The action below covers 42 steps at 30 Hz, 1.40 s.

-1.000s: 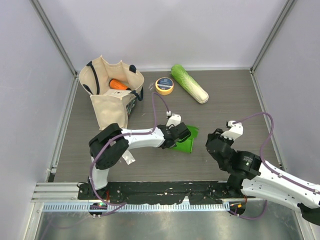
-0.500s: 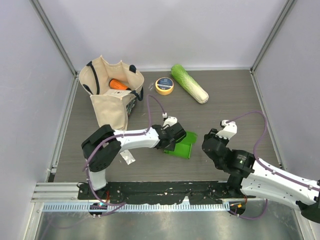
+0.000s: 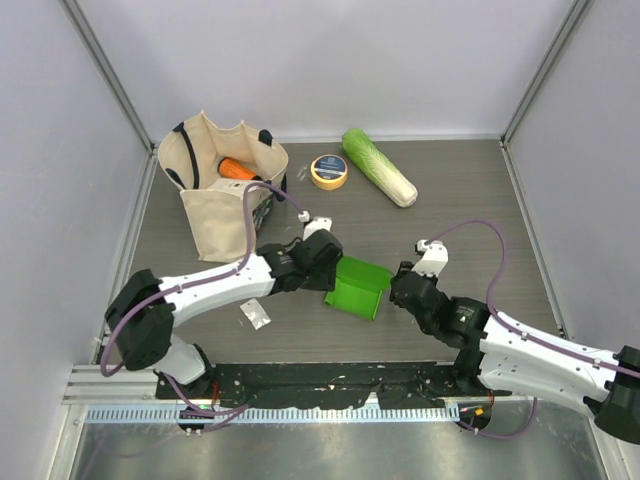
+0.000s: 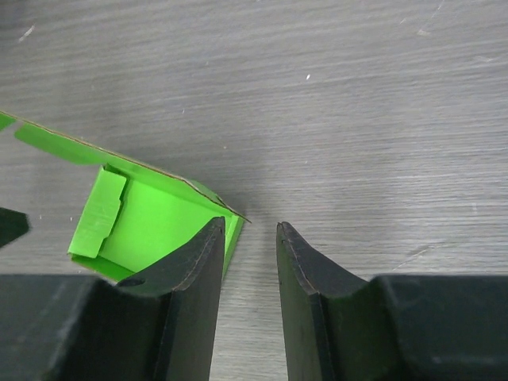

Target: Fold the paper box

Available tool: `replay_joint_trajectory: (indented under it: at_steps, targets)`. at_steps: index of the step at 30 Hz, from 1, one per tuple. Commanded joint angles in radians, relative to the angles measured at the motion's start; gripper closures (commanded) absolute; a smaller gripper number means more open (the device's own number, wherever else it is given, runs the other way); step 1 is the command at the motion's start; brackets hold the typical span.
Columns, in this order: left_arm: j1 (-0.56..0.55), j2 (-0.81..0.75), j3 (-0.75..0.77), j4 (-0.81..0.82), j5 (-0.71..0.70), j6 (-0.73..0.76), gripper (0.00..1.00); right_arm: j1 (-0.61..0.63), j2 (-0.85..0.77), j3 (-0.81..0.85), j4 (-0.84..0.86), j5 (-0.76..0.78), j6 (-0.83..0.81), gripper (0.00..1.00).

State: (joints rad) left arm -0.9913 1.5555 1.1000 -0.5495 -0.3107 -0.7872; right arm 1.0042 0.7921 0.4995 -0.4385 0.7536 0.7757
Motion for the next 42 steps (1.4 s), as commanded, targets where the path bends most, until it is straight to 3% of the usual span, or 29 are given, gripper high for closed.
replay_joint_trajectory:
  at_steps: [1,4,9,17,22,28,36,40,42]
  targets:
    - [0.074,-0.087,-0.087,0.115,0.19,0.058,0.54,-0.109,0.03,-0.026,0.132,-0.215,-0.043,0.63]
    - [0.089,-0.078,-0.121,0.163,0.257,0.085,0.61,-0.141,0.096,-0.039,0.184,-0.315,-0.026,0.66]
    - [0.089,-0.058,-0.17,0.269,0.265,0.066,0.47,-0.138,0.183,-0.067,0.293,-0.384,0.0,0.66]
    - [0.083,0.031,-0.163,0.276,0.194,0.06,0.61,-0.081,0.328,-0.058,0.333,-0.288,0.025,0.68]
    - [0.08,0.064,-0.15,0.281,0.179,0.045,0.55,-0.055,0.374,-0.056,0.328,-0.231,0.04,0.75]
    - [0.08,0.092,-0.14,0.295,0.186,0.029,0.57,-0.045,0.386,-0.056,0.325,-0.2,0.05,0.83]
    - [0.08,0.118,-0.141,0.309,0.208,0.006,0.71,-0.038,0.383,-0.055,0.322,-0.192,0.045,0.91]
    - [0.074,0.135,-0.129,0.27,0.183,0.014,0.87,-0.03,0.389,-0.049,0.326,-0.188,0.045,0.94]
    - [0.053,0.149,-0.114,0.235,0.142,0.022,1.0,-0.026,0.401,-0.045,0.33,-0.181,0.051,0.95]
